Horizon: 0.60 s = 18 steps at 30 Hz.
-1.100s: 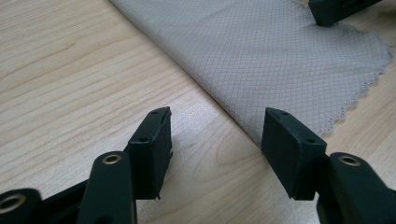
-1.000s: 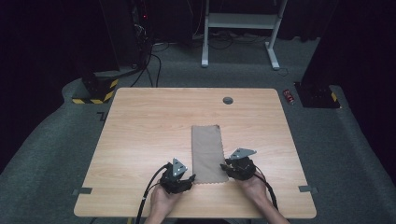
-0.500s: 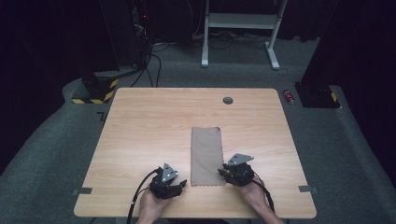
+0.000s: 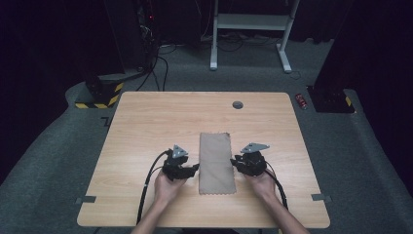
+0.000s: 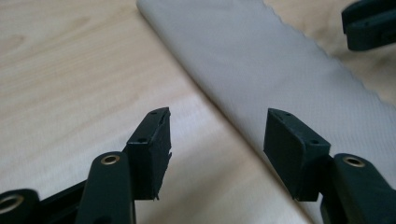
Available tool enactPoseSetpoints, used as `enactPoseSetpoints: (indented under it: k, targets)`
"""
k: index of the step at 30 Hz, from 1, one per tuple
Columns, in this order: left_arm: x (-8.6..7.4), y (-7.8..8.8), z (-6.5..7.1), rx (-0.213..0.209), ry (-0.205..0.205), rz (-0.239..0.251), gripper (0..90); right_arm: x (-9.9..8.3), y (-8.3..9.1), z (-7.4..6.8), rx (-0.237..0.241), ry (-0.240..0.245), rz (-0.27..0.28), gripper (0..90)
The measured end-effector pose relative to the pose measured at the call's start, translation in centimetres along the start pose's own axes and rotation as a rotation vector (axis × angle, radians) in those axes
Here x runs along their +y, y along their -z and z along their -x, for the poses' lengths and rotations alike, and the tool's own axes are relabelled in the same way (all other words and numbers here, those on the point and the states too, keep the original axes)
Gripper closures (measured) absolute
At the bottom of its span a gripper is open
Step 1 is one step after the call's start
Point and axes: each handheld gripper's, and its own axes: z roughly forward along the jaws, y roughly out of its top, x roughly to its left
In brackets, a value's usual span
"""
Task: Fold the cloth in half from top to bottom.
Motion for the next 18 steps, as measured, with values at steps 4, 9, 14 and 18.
enactPoseSetpoints:
  k: [4, 9, 14, 18]
  targets:
    - [1.9, -1.3, -0.7, 0.011, 0.001, -0.001, 41.2, 0.7, -0.3, 1.0, 0.001, -0.029, 0.009, 70.7]
    - [3.6, -2.6, -1.1, 0.021, -0.005, -0.020, 41.4, 1.3, -0.5, 2.1, -0.009, -0.055, 0.008, 71.2]
    - [4.8, -3.6, -2.0, 0.026, 0.034, -0.019, 41.6, 1.9, -0.8, 3.1, -0.008, -0.087, 0.021, 71.1]
    - [5.4, -4.3, -2.7, 0.027, 0.062, -0.029, 41.7, 2.6, -1.2, 3.6, -0.010, -0.102, 0.027, 71.2]
